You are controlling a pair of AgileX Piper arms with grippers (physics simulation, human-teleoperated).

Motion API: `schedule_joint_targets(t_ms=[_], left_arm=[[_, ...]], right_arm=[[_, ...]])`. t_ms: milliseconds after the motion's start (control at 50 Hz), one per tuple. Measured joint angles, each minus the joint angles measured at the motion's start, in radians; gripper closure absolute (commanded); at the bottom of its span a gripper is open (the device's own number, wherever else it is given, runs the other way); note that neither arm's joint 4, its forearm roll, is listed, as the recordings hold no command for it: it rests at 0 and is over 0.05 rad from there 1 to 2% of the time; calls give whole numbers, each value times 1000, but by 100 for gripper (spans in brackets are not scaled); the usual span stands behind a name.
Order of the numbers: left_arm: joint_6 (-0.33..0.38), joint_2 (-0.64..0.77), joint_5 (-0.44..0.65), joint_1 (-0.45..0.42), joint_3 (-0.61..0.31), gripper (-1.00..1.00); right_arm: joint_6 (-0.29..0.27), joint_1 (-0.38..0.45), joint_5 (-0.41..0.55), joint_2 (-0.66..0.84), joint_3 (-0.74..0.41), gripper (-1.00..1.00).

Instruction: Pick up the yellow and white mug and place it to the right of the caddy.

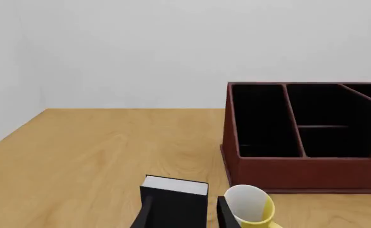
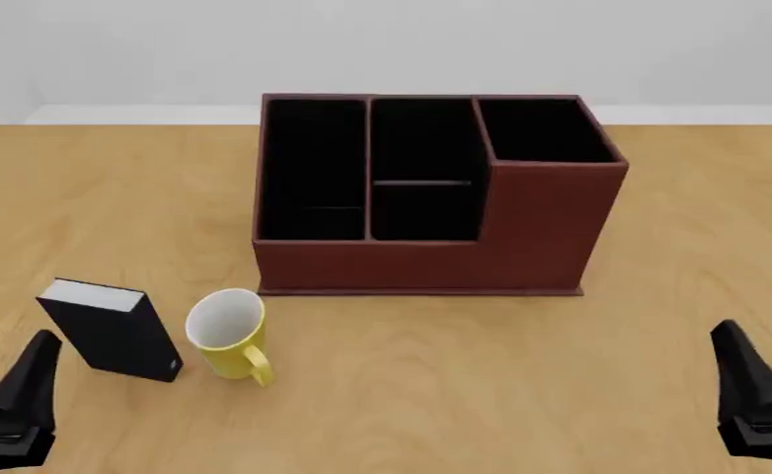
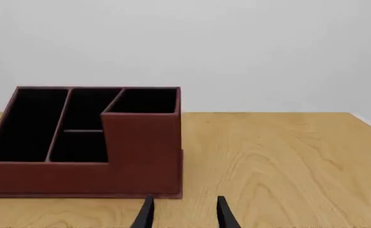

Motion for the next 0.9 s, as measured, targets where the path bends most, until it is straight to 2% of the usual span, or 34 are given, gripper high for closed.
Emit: schedule_joint_targets(t_ms=[500, 700, 900], left_arm=[[0, 0, 0, 0, 0, -100], [0, 0, 0, 0, 0, -100], [0, 0, 0, 0, 0, -100]], right_arm=[[-11, 19, 51, -49, 0, -100], [-23, 108, 38, -6, 8, -100], [-40, 222, -45, 114, 10, -100]])
